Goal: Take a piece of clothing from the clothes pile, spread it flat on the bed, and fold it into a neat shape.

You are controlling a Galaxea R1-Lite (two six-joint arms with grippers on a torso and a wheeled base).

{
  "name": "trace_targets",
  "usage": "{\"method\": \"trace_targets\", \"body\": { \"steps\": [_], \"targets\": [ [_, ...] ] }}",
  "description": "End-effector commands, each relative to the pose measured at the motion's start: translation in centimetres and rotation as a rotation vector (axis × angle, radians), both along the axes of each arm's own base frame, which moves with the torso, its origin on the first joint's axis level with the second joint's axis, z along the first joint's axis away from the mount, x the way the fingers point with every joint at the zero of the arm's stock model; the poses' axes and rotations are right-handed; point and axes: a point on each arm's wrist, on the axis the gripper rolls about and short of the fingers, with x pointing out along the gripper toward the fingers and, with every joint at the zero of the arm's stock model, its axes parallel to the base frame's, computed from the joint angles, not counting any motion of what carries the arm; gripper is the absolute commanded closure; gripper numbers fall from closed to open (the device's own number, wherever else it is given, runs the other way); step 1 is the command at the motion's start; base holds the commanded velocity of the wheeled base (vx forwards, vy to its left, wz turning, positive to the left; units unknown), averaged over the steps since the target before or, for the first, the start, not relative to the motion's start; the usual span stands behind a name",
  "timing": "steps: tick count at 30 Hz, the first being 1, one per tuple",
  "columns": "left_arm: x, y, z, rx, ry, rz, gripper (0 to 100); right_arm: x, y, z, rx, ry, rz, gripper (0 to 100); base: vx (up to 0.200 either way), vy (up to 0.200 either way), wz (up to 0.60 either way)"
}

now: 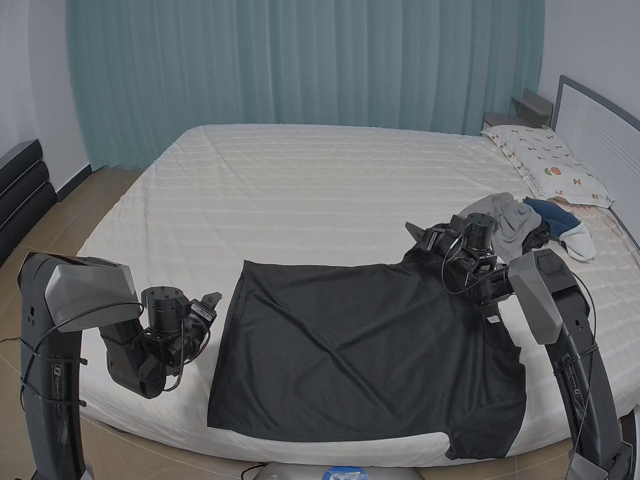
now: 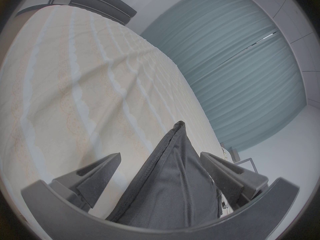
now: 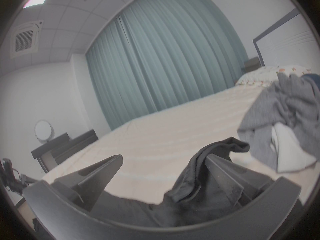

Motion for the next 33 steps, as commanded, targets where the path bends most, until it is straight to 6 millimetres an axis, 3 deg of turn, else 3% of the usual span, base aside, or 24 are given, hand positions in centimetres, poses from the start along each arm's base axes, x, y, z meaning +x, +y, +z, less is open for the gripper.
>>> {"method": "trace_targets", "body": {
  "steps": [1, 5, 16, 18, 21, 23, 25, 27, 28, 29, 30, 33],
  "targets": [
    [0.0, 0.0, -0.1, 0.0, 0.001, 0.001, 0, -0.2, -0.2, -4.9, -0.035, 0.112, 0.005, 0, 0.0, 0.0, 0.0],
    [0.0, 0.0, 0.0, -0.001, 0.0, 0.001, 0, 0.0, -1.2, -4.2, -0.034, 0.107, -0.027, 0, 0.0, 0.0, 0.0],
    [0.0, 0.0, 0.0, -0.001, 0.0, 0.001, 0, 0.4, -2.7, 0.7, 0.13, 0.049, -0.132, 0, 0.0, 0.0, 0.0],
    [0.0, 0.0, 0.0, -0.001, 0.0, 0.001, 0, 0.4, -3.0, 2.3, 0.209, 0.034, -0.14, 0, 0.0, 0.0, 0.0],
    [0.0, 0.0, 0.0, -0.001, 0.0, 0.001, 0, 0.0, -2.9, 6.5, 0.475, 0.029, -0.126, 0, 0.0, 0.0, 0.0],
    [0.0, 0.0, 0.0, -0.001, 0.0, 0.001, 0, -0.1, -3.1, 8.0, 0.599, 0.055, -0.12, 0, 0.0, 0.0, 0.0],
    [0.0, 0.0, 0.0, -0.001, 0.0, 0.001, 0, -0.1, -3.6, 7.7, 0.596, 0.074, -0.127, 0, 0.0, 0.0, 0.0],
    [0.0, 0.0, 0.0, -0.001, 0.0, 0.001, 0, 0.1, -3.9, 5.9, 0.557, 0.127, -0.141, 0, 0.0, 0.0, 0.0],
    [0.0, 0.0, 0.0, -0.001, 0.0, 0.001, 0, 0.3, -4.0, 3.6, 0.498, 0.175, -0.16, 0, 0.0, 0.0, 0.0],
    [0.0, 0.0, 0.0, -0.001, 0.0, 0.001, 0, 0.3, -4.1, 3.0, 0.478, 0.183, -0.165, 0, 0.0, 0.0, 0.0],
    [0.0, 0.0, 0.0, -0.001, 0.0, 0.001, 0, 0.4, -4.3, 1.1, 0.419, 0.2, -0.177, 0, 0.0, 0.0, 0.0],
    [0.0, 0.0, 0.0, -0.001, 0.0, 0.001, 0, 0.4, -4.7, -1.4, 0.347, 0.217, -0.189, 0, 0.0, 0.0, 0.0]
  ]
}}
